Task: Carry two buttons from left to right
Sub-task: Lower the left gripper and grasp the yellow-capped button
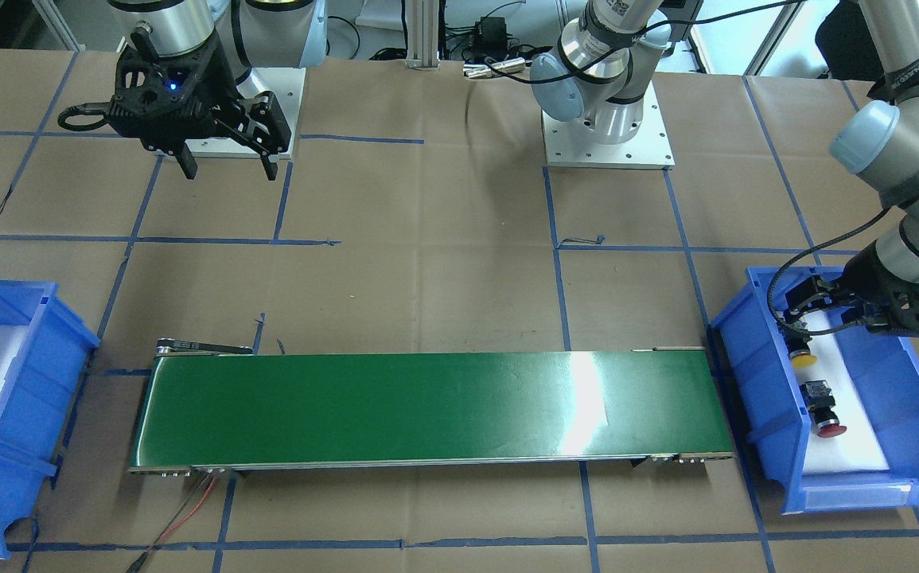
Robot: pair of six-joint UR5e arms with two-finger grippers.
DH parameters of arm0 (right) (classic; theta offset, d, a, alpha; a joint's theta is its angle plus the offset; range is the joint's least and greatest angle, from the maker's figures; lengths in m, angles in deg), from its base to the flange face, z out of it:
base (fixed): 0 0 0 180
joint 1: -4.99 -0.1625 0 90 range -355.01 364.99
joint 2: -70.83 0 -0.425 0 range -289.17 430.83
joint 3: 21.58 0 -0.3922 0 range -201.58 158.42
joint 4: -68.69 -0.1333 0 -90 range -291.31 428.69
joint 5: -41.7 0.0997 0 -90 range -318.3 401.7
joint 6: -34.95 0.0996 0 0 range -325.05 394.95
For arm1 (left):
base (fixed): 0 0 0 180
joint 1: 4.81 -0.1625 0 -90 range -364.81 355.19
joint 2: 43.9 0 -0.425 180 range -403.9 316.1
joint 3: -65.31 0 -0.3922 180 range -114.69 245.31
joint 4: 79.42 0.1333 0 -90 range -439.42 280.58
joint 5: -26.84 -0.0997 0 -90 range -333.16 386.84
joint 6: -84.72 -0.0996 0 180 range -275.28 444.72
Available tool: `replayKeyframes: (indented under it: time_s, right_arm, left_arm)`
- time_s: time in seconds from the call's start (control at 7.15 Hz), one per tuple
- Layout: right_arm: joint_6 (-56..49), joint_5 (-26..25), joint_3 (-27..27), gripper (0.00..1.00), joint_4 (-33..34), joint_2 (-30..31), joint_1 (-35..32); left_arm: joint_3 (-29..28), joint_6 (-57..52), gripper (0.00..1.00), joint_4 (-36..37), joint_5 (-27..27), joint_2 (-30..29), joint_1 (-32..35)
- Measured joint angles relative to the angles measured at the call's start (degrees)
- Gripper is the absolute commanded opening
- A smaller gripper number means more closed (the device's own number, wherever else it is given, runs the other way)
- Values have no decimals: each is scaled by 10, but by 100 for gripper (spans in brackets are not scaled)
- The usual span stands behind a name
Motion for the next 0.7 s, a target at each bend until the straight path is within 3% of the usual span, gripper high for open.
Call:
replayKeyframes:
  time_s: [0.56,0.7]
  right_arm:
    - [0,1,10,100,-14,-9,-1]
    - [0,1,11,100,-14,-10,-1]
  left_arm:
    - [47,0,96,76,-1,-13,0]
    - [50,0,83,84,-1,-18,0]
